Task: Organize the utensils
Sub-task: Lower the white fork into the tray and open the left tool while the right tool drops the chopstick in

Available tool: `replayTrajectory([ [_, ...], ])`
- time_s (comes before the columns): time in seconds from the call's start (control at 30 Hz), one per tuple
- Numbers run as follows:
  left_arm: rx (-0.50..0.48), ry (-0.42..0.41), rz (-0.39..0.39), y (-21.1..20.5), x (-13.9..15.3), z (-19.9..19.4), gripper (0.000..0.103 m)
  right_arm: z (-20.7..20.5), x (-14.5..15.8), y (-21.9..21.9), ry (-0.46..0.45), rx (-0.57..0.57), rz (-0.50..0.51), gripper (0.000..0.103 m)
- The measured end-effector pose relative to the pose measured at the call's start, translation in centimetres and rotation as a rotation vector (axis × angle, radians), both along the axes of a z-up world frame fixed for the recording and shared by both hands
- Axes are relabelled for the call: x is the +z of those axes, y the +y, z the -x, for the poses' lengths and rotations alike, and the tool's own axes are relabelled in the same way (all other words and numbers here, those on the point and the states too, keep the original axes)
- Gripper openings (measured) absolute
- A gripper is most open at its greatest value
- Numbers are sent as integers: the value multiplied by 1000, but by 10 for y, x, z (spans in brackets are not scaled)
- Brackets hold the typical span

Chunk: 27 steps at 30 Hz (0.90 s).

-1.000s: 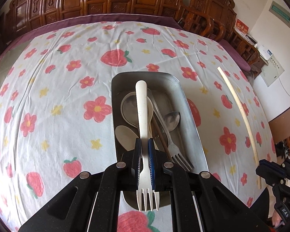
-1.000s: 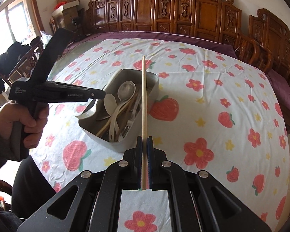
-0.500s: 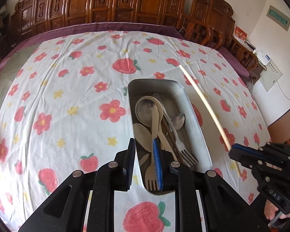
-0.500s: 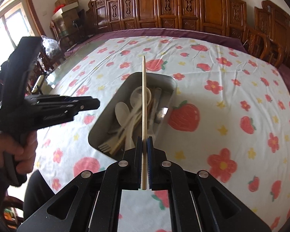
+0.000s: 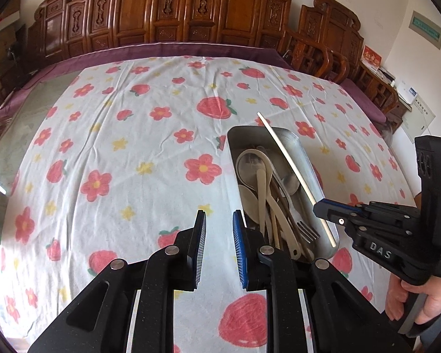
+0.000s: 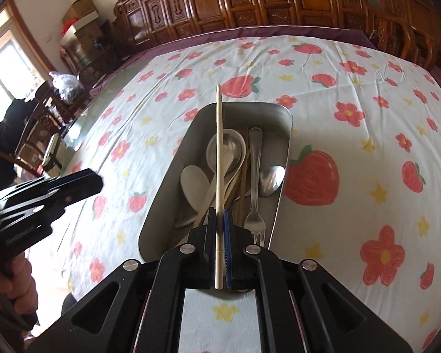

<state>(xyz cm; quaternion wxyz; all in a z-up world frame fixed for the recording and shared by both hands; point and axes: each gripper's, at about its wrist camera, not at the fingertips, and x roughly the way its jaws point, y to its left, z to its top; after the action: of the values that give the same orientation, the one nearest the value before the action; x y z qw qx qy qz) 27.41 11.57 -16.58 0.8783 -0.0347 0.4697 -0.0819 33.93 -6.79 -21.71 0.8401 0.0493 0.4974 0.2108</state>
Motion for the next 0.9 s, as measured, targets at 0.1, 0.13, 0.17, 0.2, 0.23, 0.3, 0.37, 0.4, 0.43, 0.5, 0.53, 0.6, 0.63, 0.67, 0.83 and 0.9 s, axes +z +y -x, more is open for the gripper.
replayTrajectory([
  [0.1,-1,-3,1,0,1,1,17,-1,-4,0,0,-21,21,6],
  [0.13,-3,-5,1,0,1,1,17,-1,-5,0,1,-24,25,6],
  [0.17,-5,-6,0,-1,1,2,17,-1,-5,-1,2,-31,26,6],
  [0.2,-6,-7,-1,-2,2,2,17,0,-5,-2,-4,-45,20,6],
  [0.23,-9,-9,-2,-3,2,3,17,1,-3,-4,-12,-54,13,7],
  [0.3,-10,-11,0,-3,3,3,17,2,0,-5,-26,-63,1,8],
  [0.37,-11,-13,0,-4,3,3,18,0,1,-5,-29,-55,-10,8],
  [0.4,-10,-13,-1,-4,3,3,18,0,1,-5,-29,-47,-20,8],
  [0.43,-10,-11,-3,-4,3,3,18,0,1,-5,-30,-42,-25,8],
  [0.5,-9,-12,-3,-5,4,3,19,1,3,-5,-37,-32,-32,8],
  [0.53,-9,-13,-5,-6,4,3,19,1,3,-5,-40,-27,-31,8],
  [0.6,-10,-13,-5,-7,6,4,19,4,5,-7,-52,-18,-22,8],
  [0.63,-10,-14,-7,-7,6,4,19,5,6,-7,-61,-13,-14,8],
  [0.67,-10,-13,-7,-8,6,4,19,7,8,-9,-69,-12,-8,8],
  [0.83,-8,-24,-25,-14,9,8,28,20,22,-25,-117,-17,3,8],
  [0.9,-10,-34,-34,-19,13,13,32,26,29,-34,-135,-21,0,8],
])
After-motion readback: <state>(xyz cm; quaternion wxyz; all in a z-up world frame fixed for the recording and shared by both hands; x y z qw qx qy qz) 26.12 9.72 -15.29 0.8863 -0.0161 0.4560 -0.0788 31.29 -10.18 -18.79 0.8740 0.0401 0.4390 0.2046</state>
